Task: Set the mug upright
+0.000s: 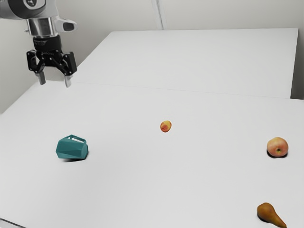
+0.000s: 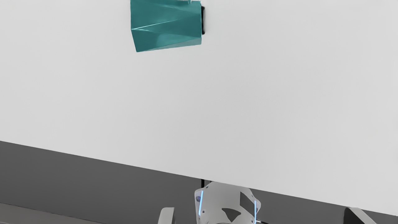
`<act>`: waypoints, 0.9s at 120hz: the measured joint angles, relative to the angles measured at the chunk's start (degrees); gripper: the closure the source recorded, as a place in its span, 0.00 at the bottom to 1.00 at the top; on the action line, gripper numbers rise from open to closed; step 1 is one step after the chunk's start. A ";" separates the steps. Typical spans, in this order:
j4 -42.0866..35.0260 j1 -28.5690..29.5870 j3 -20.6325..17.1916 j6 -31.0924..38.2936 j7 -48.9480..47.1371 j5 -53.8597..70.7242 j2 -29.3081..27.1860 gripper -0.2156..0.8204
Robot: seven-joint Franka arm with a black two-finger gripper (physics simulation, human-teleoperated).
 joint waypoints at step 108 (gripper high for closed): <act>-23.38 19.05 16.20 36.69 23.27 -36.98 14.94 0.22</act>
